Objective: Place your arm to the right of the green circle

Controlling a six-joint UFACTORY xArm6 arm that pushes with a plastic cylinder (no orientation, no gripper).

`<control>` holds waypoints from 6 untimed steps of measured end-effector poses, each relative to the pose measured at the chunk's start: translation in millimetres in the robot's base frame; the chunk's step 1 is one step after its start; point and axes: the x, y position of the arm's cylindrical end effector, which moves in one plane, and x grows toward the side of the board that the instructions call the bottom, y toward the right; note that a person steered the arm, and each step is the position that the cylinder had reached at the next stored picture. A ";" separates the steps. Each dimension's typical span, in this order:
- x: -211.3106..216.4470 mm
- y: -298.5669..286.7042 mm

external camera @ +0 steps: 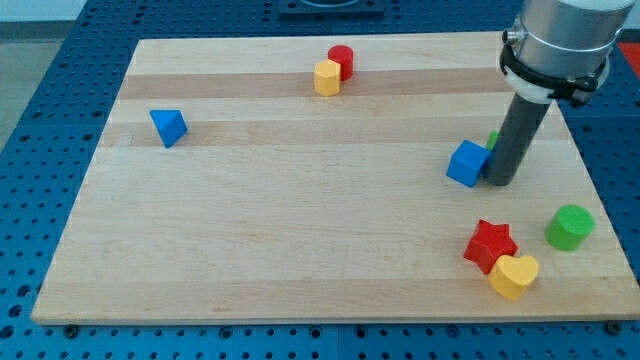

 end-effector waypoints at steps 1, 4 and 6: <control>30.2 9.7; -6.1 57.5; 41.6 108.1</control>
